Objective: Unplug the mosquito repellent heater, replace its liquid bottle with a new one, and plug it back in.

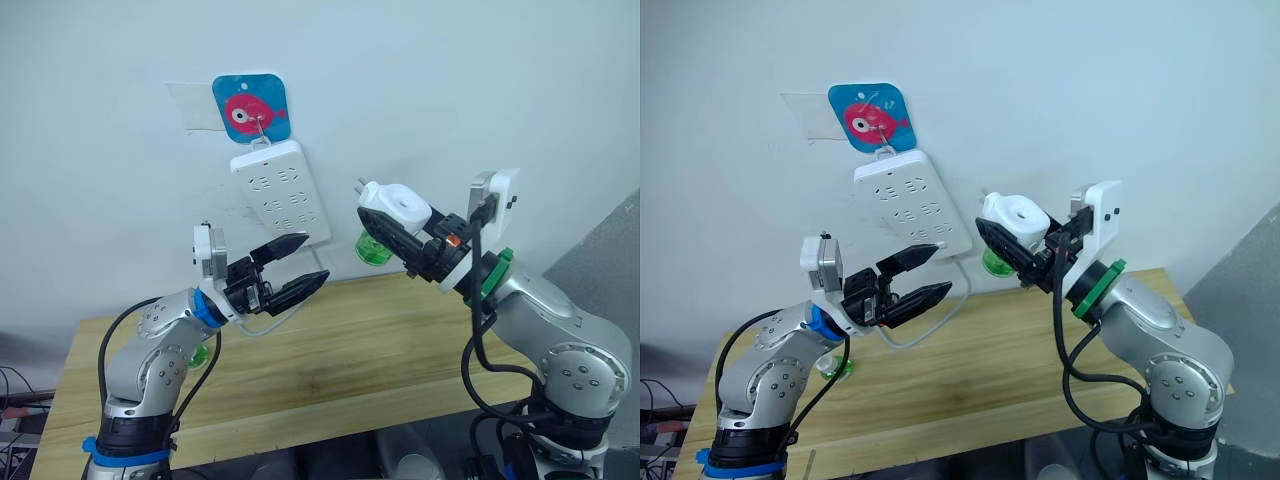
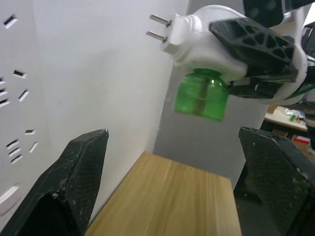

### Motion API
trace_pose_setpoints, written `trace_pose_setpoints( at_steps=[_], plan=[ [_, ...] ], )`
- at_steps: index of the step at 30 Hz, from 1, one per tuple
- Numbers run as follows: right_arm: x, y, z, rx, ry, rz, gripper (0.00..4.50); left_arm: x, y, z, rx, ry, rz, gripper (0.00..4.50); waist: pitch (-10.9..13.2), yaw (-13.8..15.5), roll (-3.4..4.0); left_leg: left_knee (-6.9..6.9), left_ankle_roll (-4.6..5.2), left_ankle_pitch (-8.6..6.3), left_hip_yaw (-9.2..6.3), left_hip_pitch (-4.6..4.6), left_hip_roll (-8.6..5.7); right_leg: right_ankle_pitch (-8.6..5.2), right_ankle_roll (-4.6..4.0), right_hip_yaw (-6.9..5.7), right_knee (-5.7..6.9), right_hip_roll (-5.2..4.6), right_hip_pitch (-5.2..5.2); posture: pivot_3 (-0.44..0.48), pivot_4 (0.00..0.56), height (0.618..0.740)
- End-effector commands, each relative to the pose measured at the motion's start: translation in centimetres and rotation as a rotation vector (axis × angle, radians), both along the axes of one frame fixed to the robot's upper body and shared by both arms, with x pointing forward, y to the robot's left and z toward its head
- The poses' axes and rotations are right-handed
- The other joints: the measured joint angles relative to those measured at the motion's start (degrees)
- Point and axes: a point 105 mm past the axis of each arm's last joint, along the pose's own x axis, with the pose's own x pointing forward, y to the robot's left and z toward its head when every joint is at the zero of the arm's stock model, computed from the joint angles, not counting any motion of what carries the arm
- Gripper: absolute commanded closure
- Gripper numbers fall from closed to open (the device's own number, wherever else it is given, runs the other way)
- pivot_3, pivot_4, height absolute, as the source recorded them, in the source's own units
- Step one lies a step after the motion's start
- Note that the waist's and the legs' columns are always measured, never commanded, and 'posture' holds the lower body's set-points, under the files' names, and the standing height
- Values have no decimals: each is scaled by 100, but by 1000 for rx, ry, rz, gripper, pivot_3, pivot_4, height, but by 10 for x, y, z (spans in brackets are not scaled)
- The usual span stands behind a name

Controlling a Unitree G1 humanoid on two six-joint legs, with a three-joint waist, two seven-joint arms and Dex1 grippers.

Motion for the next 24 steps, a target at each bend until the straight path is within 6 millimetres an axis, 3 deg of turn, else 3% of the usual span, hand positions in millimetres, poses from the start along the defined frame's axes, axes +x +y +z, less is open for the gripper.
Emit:
trace_pose_setpoints(
  at_steps=[1, 14, 24],
  plan=[
    [-6, 0, 14, 96, 12, 24, 1463, -7, -6, 14, -27, -55, -19, 39, 0, 3, 0, 1, 4, -2, 2, 0, 0, 0, 0, 2, 0, 0, 0, -306, 151, 740],
    [0, -1, 22, 380, 272, 45, 1463, -7, -12, 20, -60, -100, 5, 39, 9, 34, 6, 3, 27, -15, 18, 3, 0, 0, 0, 14, 1, 1, 1, -274, 180, 740],
    [7, 2, 24, 493, 386, 26, 1463, -4, -25, 23, -101, -113, -5, 39, 54, 77, 20, 4, 34, -19, 29, 7, 1, 0, 0, 24, 1, 2, 2, -263, 202, 740]
  ],
)
